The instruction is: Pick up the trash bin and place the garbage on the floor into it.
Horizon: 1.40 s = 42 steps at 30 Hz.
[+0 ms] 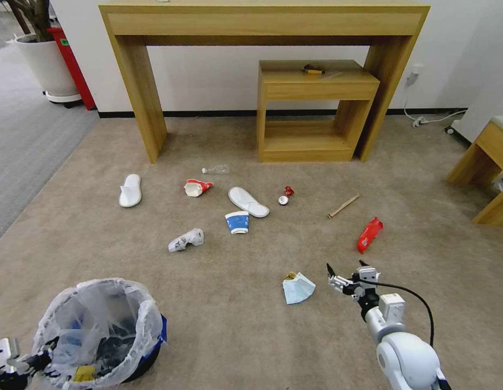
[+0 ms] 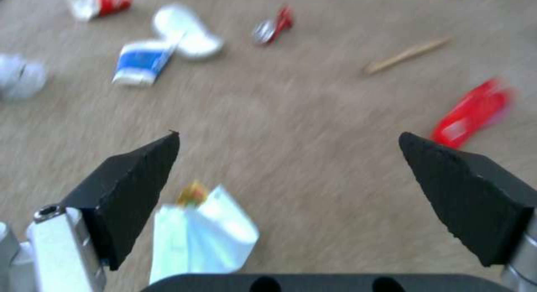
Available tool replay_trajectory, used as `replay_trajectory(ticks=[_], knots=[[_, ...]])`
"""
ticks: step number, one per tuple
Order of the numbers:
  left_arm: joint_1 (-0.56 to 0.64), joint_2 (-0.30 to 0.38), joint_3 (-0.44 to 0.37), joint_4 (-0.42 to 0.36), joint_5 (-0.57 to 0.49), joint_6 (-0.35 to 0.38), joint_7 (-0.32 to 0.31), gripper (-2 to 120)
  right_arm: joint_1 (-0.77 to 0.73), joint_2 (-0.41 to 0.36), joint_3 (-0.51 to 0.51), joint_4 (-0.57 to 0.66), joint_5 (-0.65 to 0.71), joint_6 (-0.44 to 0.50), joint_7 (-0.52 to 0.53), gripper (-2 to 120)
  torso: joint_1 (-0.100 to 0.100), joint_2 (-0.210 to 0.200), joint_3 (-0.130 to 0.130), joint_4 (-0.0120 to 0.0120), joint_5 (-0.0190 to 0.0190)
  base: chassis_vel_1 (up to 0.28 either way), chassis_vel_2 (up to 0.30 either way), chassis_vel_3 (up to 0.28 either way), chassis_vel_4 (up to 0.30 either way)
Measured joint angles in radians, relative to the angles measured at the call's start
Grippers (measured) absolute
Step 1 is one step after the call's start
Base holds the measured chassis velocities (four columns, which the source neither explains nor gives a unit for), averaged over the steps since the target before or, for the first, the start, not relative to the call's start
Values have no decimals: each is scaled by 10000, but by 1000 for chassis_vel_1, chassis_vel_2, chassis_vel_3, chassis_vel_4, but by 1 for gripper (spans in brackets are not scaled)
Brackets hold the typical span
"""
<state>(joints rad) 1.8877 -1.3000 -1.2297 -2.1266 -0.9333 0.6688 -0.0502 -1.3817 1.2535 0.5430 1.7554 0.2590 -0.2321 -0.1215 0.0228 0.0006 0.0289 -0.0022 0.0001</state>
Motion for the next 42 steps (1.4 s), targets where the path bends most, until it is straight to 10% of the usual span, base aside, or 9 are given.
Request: replay_trajectory(ticks=[15,37,42], knots=[[0,-446,-309,-124,-54,54,-20,0,3367,-79,-2860,-3871,1068,-1411,-499,100,0,-1,0,3,1,0,0,0,0],[1,-664,-39,-400,384,-6,-21,0,3325,215,-2968,-4240,906,-2105,538,100,0,-1,-1,2,1,0,0,0,0],[-16,-703,46,-480,616,-179,-113,0,3526,409,-2973,-4762,654,-2034,315,80,0,-1,-1,2,1,0,0,0,0]])
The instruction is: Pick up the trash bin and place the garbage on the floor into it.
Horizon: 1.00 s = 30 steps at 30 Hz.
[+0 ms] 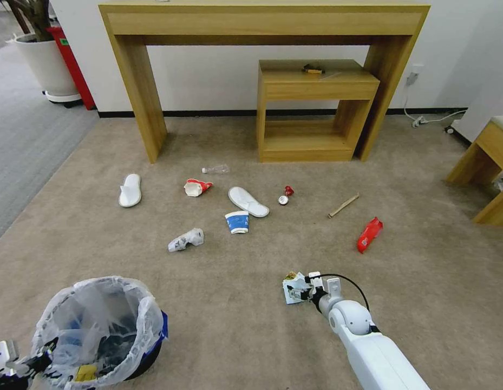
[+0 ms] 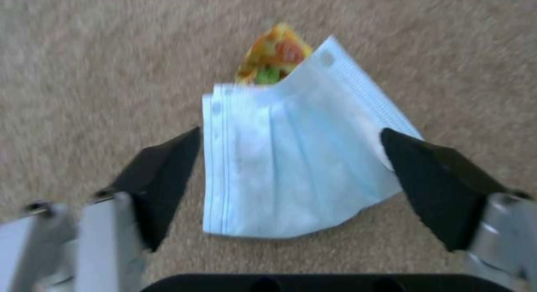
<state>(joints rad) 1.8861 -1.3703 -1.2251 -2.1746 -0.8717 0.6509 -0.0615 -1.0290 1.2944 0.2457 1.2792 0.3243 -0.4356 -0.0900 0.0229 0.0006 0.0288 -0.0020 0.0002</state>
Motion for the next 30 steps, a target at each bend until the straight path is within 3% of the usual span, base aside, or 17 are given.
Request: replay_trajectory(ticks=[5,7,13,19,30], knots=[[15,-16,3,-22,96,-98,-35,0,93,137,-65,-362,-446,137,-241,67,0,0,0,0,0,0,0,0,0],[10,-16,-7,-52,97,-141,-107,0,167,246,-65,-588,-651,217,-302,53,0,0,0,1,1,0,0,0,0],[-15,-5,-18,-70,94,-153,-129,0,191,330,-37,-734,-767,282,-301,38,0,1,0,0,0,0,0,0,0],[-81,35,-8,-53,96,-156,-137,0,205,437,70,-942,-964,474,-245,12,0,0,0,1,0,0,0,0,0],[-109,149,-11,-180,96,-155,-157,0,45,323,132,-403,-1068,706,-34,8,0,1,0,0,1,0,0,0,0]])
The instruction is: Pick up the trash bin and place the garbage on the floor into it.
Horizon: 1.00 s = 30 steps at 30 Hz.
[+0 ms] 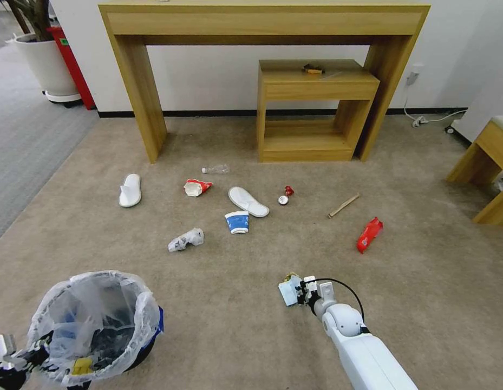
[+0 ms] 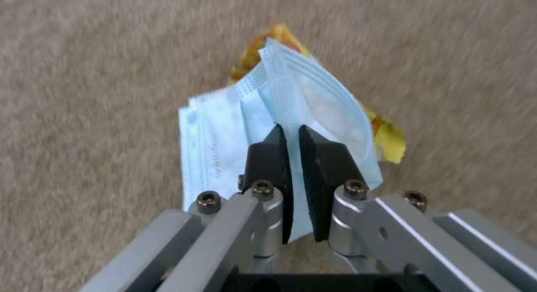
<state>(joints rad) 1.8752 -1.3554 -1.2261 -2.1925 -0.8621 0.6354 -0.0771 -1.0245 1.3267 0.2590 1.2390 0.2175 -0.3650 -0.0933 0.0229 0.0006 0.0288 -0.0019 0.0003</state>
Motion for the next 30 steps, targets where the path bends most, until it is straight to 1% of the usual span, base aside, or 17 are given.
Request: replay_trajectory(ticks=[3,5,6,8,9,10,12,13,17,18,21,22,24,25,26,29,30], knots=[[9,1,1,-67,-1,6,-4,0,-127,-102,-10,352,-143,172,48,8,-1,-1,0,0,0,0,0,0,0],[32,-12,17,-150,-1,26,-6,0,-300,-281,-40,939,-322,407,53,8,0,0,0,0,1,0,0,0,0],[32,-12,17,-150,-1,26,-6,0,-300,-281,-40,939,-322,407,53,8,0,0,0,0,1,0,0,0,0],[40,-32,90,-212,27,44,-7,0,-487,-563,-136,1718,-337,473,43,0,-1,0,-1,0,0,0,0,0,0],[29,-39,145,-224,77,53,-12,0,-562,-718,-189,2110,-332,477,12,0,0,0,0,-1,1,0,0,0,0],[29,-39,145,-224,77,53,-12,0,-562,-718,-189,2110,-332,477,12,0,0,0,0,-1,1,0,0,0,0],[-20,-66,268,-227,193,61,-16,0,-623,-982,-290,2788,-218,432,-67,0,-1,0,-1,0,-2,0,0,0,0],[-20,-66,268,-227,193,61,-16,0,-623,-982,-290,2788,-218,432,-67,0,-1,0,-1,0,-2,0,0,0,0],[-65,-139,458,-299,313,83,-58,0,-652,-1435,-514,3783,57,259,13,0,-1,0,-1,0,0,0,0,0,0],[-65,-139,458,-299,313,83,-58,0,-652,-1435,-514,3783,57,259,13,0,-1,0,-1,0,0,0,0,0,0],[-102,-179,613,-303,450,86,-73,0,-613,-1553,-574,4018,119,-337,370,0,-1,-1,0,1,-1,0,0,0,0],[-102,-179,613,-303,450,86,-73,0,-613,-1553,-574,4018,119,-337,370,0,-1,-1,0,1,-1,0,0,0,0],[-116,-204,702,-287,525,86,-73,0,-638,-1534,-586,3781,91,-943,880,7,0,0,0,1,0,0,0,0,0],[-117,-209,733,-266,567,86,-70,0,-649,-1493,-597,3613,149,-1434,1192,14,-1,0,0,-1,0,0,0,0,0],[-117,-209,733,-266,567,86,-70,0,-649,-1493,-597,3613,149,-1434,1192,14,-1,0,0,-1,0,0,0,0,0],[-114,-189,764,-191,639,69,-27,0,-599,-1272,-532,3108,649,-2382,1421,26,0,0,0,-1,1,0,0,0,0],[-114,-189,764,-191,639,69,-27,0,-599,-1272,-532,3108,649,-2382,1421,26,0,0,0,-1,1,0,0,0,0]])
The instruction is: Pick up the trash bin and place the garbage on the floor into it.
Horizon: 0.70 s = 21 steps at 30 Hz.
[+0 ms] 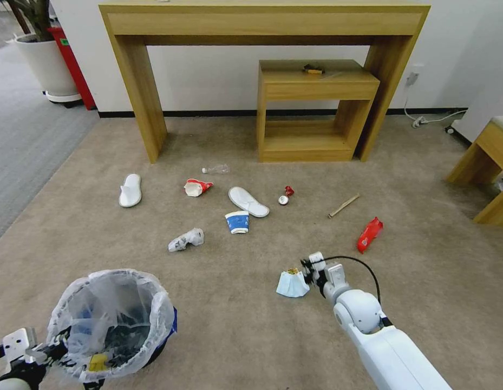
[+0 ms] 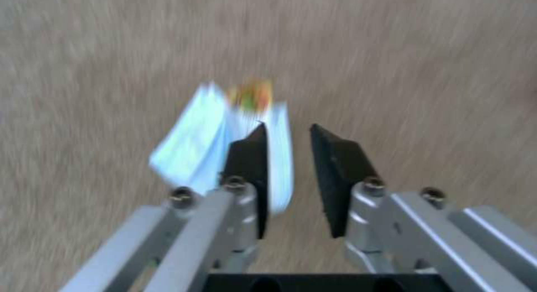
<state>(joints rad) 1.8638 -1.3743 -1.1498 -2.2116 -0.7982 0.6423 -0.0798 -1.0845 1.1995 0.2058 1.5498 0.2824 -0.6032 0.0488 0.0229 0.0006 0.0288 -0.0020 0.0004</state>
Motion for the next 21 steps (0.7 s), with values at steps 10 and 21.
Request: replay_trajectory(ticks=[10,21], knots=[[27,137,-4,22,52,-8,57,0,611,762,-274,-1327,-118,-206,-71,64,0,0,0,1,-2,0,0,0,0],[127,118,-119,115,159,-154,252,0,1471,1423,-435,-3062,-673,129,-603,65,0,0,0,2,-3,0,0,0,0]])
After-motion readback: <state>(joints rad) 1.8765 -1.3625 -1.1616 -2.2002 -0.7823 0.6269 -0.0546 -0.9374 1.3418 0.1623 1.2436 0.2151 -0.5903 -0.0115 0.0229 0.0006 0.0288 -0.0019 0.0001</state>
